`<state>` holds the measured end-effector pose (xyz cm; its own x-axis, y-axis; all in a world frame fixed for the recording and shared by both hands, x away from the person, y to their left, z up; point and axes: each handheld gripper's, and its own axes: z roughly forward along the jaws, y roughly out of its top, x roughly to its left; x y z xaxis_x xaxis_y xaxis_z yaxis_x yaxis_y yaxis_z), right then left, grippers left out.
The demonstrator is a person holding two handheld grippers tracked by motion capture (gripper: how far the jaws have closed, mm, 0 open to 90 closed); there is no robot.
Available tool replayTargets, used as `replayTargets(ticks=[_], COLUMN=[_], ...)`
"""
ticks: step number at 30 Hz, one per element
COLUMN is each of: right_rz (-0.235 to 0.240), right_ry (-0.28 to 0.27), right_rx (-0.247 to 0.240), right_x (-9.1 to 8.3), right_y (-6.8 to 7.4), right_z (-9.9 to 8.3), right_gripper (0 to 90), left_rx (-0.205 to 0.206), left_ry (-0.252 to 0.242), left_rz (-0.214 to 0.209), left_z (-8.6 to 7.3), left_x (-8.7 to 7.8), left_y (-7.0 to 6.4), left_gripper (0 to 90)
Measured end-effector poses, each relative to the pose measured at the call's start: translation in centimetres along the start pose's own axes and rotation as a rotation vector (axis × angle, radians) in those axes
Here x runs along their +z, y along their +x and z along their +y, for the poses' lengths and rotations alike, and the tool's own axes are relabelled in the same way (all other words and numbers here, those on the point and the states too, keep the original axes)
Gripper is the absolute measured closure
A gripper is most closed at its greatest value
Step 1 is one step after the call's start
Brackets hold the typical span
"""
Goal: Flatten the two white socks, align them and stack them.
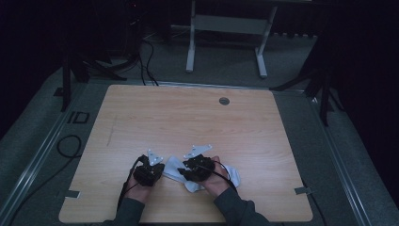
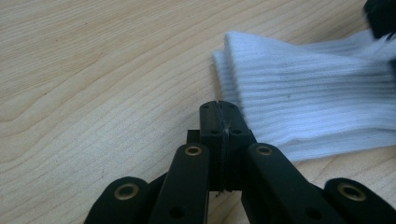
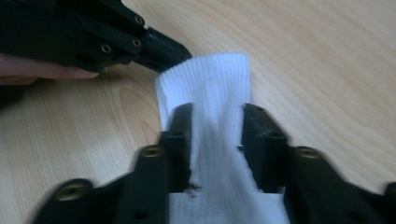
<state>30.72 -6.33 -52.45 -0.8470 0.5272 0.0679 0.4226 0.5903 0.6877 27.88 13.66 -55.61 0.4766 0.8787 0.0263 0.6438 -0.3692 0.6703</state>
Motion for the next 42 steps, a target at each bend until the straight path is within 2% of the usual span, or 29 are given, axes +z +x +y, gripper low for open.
replayTargets(ticks=[1, 2, 5, 15, 19, 24, 25, 27, 28, 29, 30, 32, 35, 38, 39, 40, 42], right_rz=[-0.010, -0.020, -0.027, -0.045, -0.044, -0.043, -0.040, -0.040, -0.039, -0.039, -0.036, -0.032, -0.036, -0.051, -0.051, -0.069, -0.085], right_ry=[-0.007, -0.006, 0.008, 0.072, 0.077, 0.085, 0.084, 0.083, 0.084, 0.084, 0.085, 0.087, 0.070, 0.042, 0.042, 0.027, 0.023], right_rx=[-0.012, -0.020, -0.025, -0.038, -0.029, -0.024, -0.020, -0.021, -0.019, -0.019, -0.019, -0.022, -0.025, -0.015, -0.015, -0.003, 0.003], right_x=[-0.3, -0.3, -0.1, 2.0, 2.3, 2.3, 2.4, 2.4, 2.4, 2.4, 2.4, 2.4, 1.5, -0.4, -0.4, -1.9, -3.0], right_y=[0.0, 0.1, 0.2, 0.1, -0.3, -0.5, -0.5, -0.5, -0.5, -0.5, -0.6, -0.7, -0.8, -1.3, -1.3, -2.1, -2.7], right_z=[0.1, 0.1, 0.1, -0.5, -0.6, -0.6, -0.6, -0.6, -0.6, -0.6, -0.6, -0.5, -0.4, 0.0, 0.0, 0.0, -0.1], right_gripper=[76.6, 79.7, 83.7, 84.0, 84.1, 84.3, 84.5, 84.6, 84.6, 84.6, 84.5, 84.0, 82.2, 80.6, 80.6, 79.9, 79.0], left_rx=[-0.003, -0.003, -0.007, -0.010, -0.014, -0.012, 0.020, 0.034, 0.074, 0.074, 0.095, 0.100, 0.090, 0.087, 0.087, 0.087, 0.089], left_ry=[0.000, 0.000, 0.001, 0.002, -0.032, -0.073, -0.109, -0.113, -0.098, -0.098, -0.061, -0.045, -0.038, -0.031, -0.031, -0.032, -0.031], left_rz=[-0.002, -0.002, 0.002, 0.008, 0.023, 0.023, 0.010, 0.003, 0.004, 0.004, 0.013, 0.009, 0.003, 0.000, 0.000, 0.004, 0.007], left_z=[0.0, 0.0, 0.0, 0.0, 0.2, 0.5, 0.8, 1.0, 1.1, 1.1, 1.2, 1.1, 1.2, 1.2, 1.2, 1.1, 1.1], left_x=[0.0, 0.0, 0.0, -0.2, -0.8, -1.3, -1.5, -1.4, -1.0, -1.0, -0.2, 0.3, 0.3, 0.4, 0.4, 0.4, 0.4], left_y=[0.0, 0.0, 0.2, 0.4, 0.6, 0.3, -0.5, -0.8, -1.3, -1.3, -1.7, -1.8, -1.7, -1.7, -1.7, -1.8, -1.8], left_gripper=[89.7, 89.6, 89.7, 89.6, 89.6, 89.7, 89.7, 89.7, 89.7, 89.7, 89.7, 89.7, 89.7, 89.8, 89.8, 89.8, 89.8])
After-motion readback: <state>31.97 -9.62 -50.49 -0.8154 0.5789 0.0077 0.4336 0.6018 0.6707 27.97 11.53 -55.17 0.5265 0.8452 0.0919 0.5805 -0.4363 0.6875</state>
